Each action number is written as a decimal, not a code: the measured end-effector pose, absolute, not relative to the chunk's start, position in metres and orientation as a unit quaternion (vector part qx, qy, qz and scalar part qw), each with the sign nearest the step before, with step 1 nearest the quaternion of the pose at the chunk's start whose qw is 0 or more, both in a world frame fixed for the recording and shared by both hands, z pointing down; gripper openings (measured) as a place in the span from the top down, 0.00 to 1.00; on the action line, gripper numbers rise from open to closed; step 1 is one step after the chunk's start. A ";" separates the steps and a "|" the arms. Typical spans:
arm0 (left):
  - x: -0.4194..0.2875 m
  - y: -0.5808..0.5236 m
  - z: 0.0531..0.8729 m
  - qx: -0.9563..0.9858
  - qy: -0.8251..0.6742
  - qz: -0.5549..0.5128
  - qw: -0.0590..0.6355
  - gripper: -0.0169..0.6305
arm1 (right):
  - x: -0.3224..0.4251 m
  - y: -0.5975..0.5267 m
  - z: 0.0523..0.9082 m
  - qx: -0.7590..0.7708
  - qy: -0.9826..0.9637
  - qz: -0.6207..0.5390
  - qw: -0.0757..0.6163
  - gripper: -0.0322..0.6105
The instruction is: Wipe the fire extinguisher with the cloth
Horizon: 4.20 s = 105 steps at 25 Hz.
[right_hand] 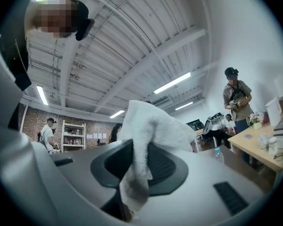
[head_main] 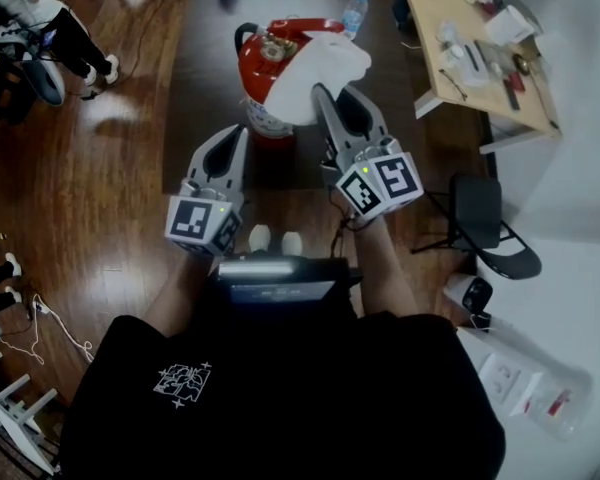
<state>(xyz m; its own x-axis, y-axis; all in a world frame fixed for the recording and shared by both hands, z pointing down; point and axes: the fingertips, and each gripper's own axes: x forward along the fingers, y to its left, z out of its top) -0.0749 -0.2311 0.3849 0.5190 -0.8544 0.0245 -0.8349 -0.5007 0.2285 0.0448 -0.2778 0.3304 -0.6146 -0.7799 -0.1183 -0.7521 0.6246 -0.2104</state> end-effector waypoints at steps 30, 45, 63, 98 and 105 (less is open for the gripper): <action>-0.091 -0.221 0.381 0.853 -0.513 -0.034 0.090 0.97 | 0.035 -0.259 0.327 -0.396 0.909 -0.066 0.110 0.78; -0.088 -0.241 0.399 0.850 -0.517 -0.029 0.097 0.97 | 0.001 -0.263 0.387 -0.431 0.897 -0.092 0.009 0.79; -0.076 -0.246 0.420 0.860 -0.500 -0.020 0.102 0.97 | -0.005 -0.253 0.287 -0.420 0.905 -0.022 0.059 0.79; -0.100 -0.233 0.416 0.872 -0.478 -0.015 0.104 0.97 | 0.083 -0.256 0.363 -0.448 0.868 -0.146 0.156 0.79; -0.084 -0.239 0.416 0.871 -0.480 -0.013 0.105 0.97 | 0.116 -0.325 0.332 -0.451 0.845 -0.193 0.211 0.80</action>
